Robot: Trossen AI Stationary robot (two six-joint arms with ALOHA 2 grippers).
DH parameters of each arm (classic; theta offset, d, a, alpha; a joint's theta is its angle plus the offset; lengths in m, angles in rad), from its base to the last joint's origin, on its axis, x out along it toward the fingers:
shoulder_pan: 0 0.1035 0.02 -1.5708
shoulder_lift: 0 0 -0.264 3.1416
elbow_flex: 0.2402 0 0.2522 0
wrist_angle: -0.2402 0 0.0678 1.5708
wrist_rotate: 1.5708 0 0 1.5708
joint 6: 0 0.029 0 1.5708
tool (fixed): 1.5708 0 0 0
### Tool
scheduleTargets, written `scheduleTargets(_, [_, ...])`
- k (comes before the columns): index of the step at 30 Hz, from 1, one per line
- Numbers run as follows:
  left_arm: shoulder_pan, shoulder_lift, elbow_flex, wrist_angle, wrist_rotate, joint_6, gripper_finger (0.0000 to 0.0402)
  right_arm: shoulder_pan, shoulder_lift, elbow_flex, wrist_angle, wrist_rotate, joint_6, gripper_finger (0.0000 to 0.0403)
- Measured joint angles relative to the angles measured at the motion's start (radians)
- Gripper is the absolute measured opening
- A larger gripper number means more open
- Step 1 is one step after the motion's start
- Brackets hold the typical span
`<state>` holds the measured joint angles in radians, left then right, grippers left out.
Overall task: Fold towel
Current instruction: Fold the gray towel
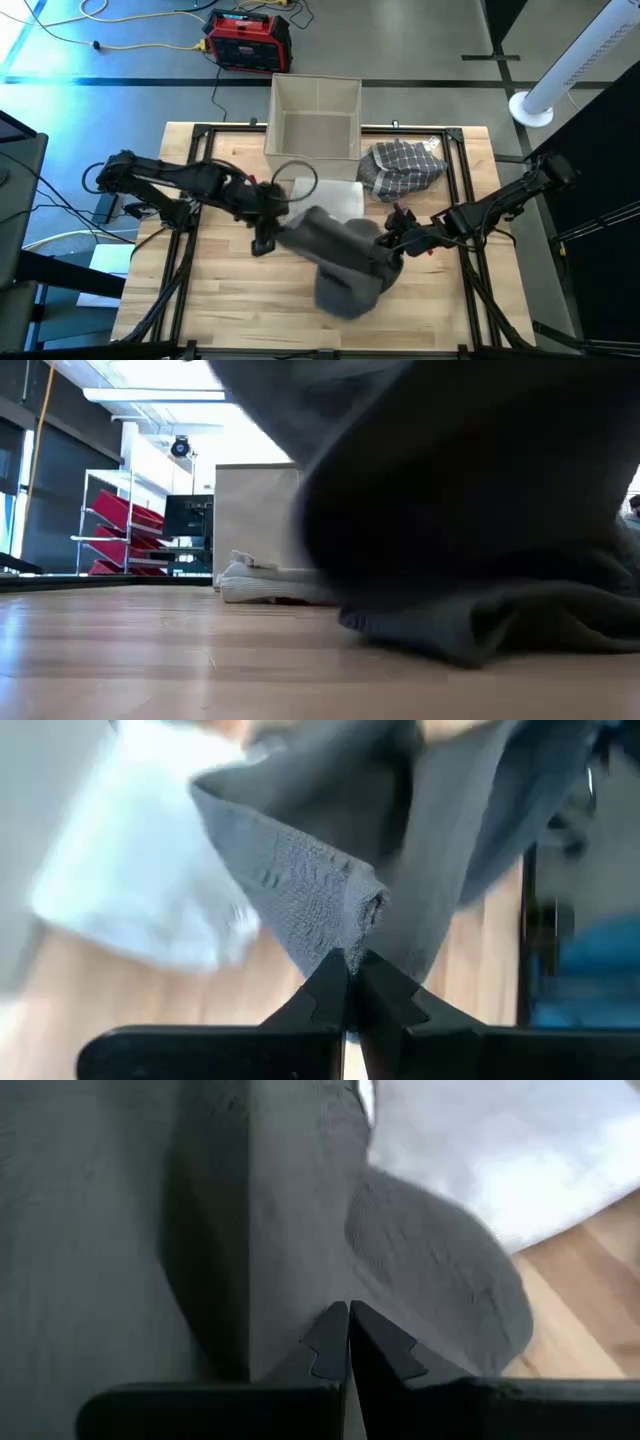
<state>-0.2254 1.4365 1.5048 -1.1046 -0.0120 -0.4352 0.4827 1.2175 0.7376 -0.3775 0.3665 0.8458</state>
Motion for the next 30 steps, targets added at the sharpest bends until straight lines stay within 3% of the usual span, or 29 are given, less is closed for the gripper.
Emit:
scheduleTargets(6, [-0.038, 0.002, -0.084, -0.027, 0.164, -0.008, 0.0001, -0.002, 0.0, 0.0, -0.05, 0.046, 0.034, 0.0006])
scheduleTargets(10, [-0.063, 0.002, -0.135, -0.033, 0.257, -0.01, 0.0001, -0.03, 0.001, 0.0, -0.117, 0.044, 0.08, 0.004])
scheduleTargets(15, [-0.07, 0.001, -0.142, -0.014, 0.204, -0.029, 0.0001, -0.103, 0.001, 0.0, -0.085, 0.041, 0.087, 0.0107])
scheduleTargets(21, [-0.07, 0.001, -0.143, 0.17, 0.273, -0.025, 0.0001, -0.164, 0.073, 0.0, 0.05, 0.057, -0.179, 0.016])
scheduleTargets(25, [-0.07, 0.004, -0.143, 0.285, 0.413, -0.064, 0.0001, -0.14, 0.148, 0.0, 0.124, -0.05, -0.222, 0.0159])
scheduleTargets(30, [-0.086, 0.036, -0.143, 0.296, 0.58, -0.13, 0.0, -0.106, 0.242, 0.0, 0.214, -0.196, -0.262, 0.0156])
